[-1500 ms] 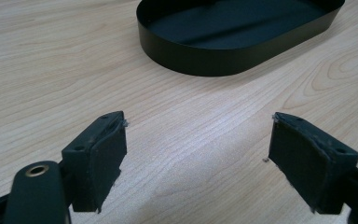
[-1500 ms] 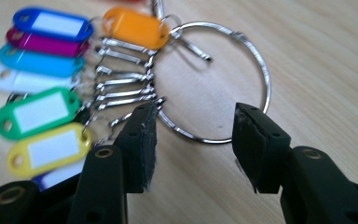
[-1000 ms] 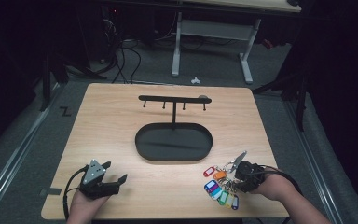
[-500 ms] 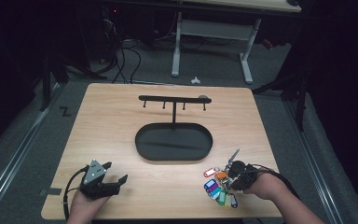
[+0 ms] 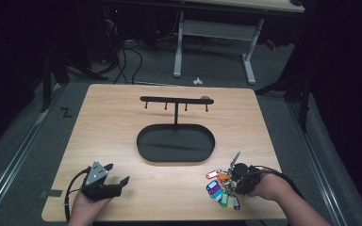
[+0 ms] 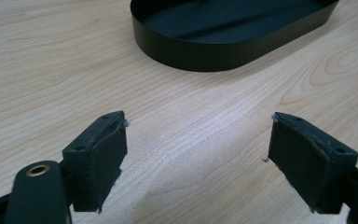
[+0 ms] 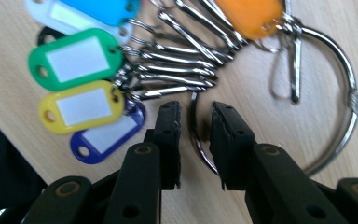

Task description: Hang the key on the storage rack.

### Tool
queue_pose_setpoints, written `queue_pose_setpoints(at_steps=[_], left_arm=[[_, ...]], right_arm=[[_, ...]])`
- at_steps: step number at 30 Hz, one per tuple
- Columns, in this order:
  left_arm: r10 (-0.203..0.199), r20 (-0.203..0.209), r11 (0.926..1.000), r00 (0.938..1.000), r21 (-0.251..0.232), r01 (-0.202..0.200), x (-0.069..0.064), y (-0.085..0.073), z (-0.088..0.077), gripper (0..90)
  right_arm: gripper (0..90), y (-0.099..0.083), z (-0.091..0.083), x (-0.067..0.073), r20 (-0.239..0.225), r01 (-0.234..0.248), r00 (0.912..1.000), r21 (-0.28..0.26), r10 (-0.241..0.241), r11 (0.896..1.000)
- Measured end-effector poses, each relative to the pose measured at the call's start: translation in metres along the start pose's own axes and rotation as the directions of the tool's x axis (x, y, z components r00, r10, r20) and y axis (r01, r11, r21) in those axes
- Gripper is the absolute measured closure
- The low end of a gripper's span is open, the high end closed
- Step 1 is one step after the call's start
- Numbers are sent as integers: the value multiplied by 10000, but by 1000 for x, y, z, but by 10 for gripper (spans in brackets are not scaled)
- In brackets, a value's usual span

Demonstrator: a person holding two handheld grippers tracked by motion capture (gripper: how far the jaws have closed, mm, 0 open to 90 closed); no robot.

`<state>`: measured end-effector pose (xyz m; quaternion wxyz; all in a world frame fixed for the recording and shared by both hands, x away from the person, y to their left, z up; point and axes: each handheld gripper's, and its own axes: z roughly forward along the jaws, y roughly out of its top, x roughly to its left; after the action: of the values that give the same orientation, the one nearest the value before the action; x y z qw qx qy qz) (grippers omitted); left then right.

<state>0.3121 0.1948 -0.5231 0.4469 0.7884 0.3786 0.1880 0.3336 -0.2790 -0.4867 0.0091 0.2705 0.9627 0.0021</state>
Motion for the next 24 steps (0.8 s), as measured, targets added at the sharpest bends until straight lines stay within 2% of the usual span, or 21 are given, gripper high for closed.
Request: queue_pose_setpoints(at_steps=[1, 6, 8, 13, 15, 16, 17, 20, 22, 24], left_arm=[[0, 0, 10000, 10000, 0, 0, 0, 0, 0, 198], [-29, -24, 10000, 10000, -71, 29, -1, 0, -2, 199], [-17, -33, 10000, 10000, -13, 17, 0, 0, -2, 200], [39, -49, 10000, 10000, 23, -39, 0, 0, -1, 202], [31, -84, 10000, 10000, 30, -31, 1, 0, -1, 202], [-23, -106, 10000, 9999, 28, 23, 2, 0, -1, 203], [-23, -106, 10000, 9999, 28, 23, 2, 0, -1, 204], [-67, -129, 10000, 9999, -33, 67, 3, 0, -1, 205], [-27, -113, 10000, 9999, -7, 27, 2, 0, -1, 205], [-20, -118, 10000, 9999, -18, 20, 2, 0, -1, 205]], right_arm=[[739, 0, 0, 0, 0, 0, 10000, 0, 0, 10000], [854, 0, 0, 6, -22, 48, 10000, -63, -48, 10000], [860, -4, 0, 7, 13, -189, 9998, -304, 189, 9994], [867, -7, 0, 5, -155, -621, 9980, -481, 614, 9969], [868, -5, 0, 6, -29, -552, 9985, -367, 552, 9978], [869, -3, -1, 9, 264, -217, 9994, -152, 221, 9996], [869, -2, -4, 9, 318, -144, 9994, -104, 148, 9998], [868, -1, -12, 9, 380, -179, 9991, -303, 191, 9994], [868, 1, -25, 9, 616, -9, 9981, -364, 32, 9993], [868, 2, -31, 10, 690, 87, 9976, -380, -60, 9992]])
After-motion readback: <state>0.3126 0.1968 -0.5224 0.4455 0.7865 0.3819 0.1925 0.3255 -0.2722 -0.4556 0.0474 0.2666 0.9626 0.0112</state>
